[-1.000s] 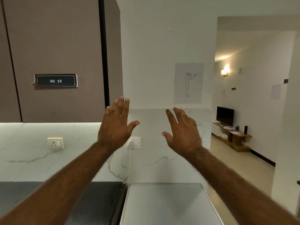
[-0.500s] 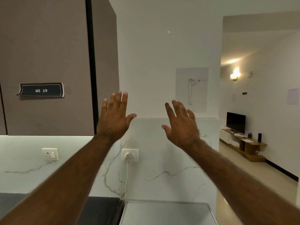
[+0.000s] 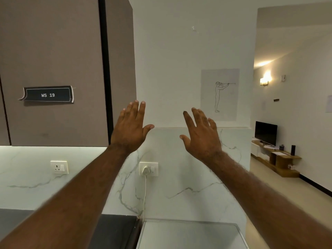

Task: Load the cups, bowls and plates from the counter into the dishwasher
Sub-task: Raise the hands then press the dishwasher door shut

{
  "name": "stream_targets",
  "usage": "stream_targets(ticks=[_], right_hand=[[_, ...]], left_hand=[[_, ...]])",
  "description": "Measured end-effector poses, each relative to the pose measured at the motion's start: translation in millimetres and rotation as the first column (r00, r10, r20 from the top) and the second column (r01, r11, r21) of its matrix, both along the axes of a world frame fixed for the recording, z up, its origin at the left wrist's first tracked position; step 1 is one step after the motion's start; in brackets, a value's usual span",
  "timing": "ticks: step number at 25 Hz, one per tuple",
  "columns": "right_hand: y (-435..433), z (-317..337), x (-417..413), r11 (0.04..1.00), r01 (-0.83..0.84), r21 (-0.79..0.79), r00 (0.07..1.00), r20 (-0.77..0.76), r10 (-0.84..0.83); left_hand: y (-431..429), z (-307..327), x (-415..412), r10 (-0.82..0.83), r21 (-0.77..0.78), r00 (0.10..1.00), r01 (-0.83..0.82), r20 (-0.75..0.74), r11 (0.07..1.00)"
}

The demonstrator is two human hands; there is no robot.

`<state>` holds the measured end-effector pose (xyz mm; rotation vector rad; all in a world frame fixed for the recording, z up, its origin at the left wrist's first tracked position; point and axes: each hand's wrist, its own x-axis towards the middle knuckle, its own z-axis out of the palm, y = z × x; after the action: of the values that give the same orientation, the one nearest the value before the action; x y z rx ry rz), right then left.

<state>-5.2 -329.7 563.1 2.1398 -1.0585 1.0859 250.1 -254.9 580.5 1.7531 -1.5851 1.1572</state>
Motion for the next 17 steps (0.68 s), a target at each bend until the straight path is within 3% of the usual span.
stream_targets(ticks=[5, 11, 17], right_hand=[[-13.0, -34.3, 5.8, 0.997, -0.015, 0.076, 0.999, -0.046, 0.018], [-38.4, -80.6, 15.1, 0.981, -0.033, 0.194, 0.992, -0.116, 0.056], [-62.4, -138.7, 46.8, 0.979, -0.022, 0.204, 0.993, -0.106, 0.044]], left_hand=[[-23.2, -57.5, 5.1, -0.01, 0.16, 1.0, 0.013, -0.02, 0.987], [-53.0, -137.4, 22.4, 0.093, 0.351, 0.995, -0.071, -0.047, 0.934], [-104.2, -242.7, 58.6, 0.139, 0.538, 0.955, 0.024, -0.261, 0.843]])
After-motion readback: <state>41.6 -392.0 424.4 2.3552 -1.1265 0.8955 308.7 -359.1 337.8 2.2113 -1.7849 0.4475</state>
